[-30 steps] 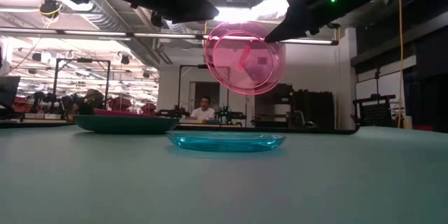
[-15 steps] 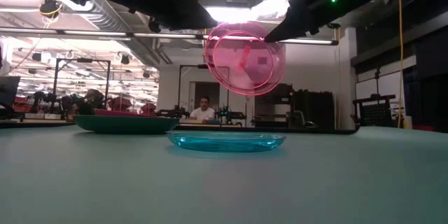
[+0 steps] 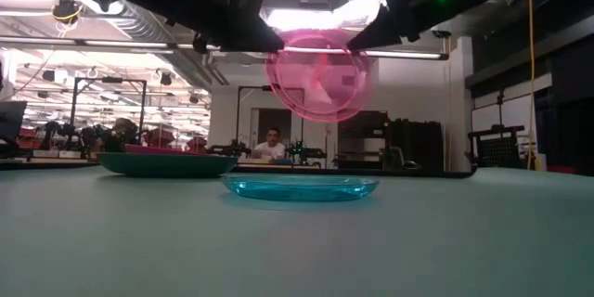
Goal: Stack plastic plates
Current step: Stack the right light pink plate on top of the blue plate
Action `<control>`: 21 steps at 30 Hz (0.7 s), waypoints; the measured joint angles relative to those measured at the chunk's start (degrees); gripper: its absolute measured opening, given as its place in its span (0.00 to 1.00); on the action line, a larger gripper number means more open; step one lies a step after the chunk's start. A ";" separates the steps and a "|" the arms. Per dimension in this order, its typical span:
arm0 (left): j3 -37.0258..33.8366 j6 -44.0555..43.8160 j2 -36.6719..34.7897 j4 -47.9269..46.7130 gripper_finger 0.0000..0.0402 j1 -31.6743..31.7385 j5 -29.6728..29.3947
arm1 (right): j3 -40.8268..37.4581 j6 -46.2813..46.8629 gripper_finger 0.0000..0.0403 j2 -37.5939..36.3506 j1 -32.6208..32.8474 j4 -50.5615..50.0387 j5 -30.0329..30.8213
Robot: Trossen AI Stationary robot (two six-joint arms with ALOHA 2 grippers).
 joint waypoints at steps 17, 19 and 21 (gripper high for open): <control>-0.01 -2.50 -0.02 -0.99 0.14 0.07 0.00 | 0.02 0.26 0.00 0.00 -0.02 1.21 -0.40; -0.01 -2.51 -0.02 -0.99 0.14 0.07 0.00 | 0.02 0.31 0.00 0.00 -0.02 0.40 0.43; 0.00 -2.49 -0.02 -0.99 0.14 0.07 0.00 | 0.02 0.38 0.00 0.00 -0.02 -0.27 0.71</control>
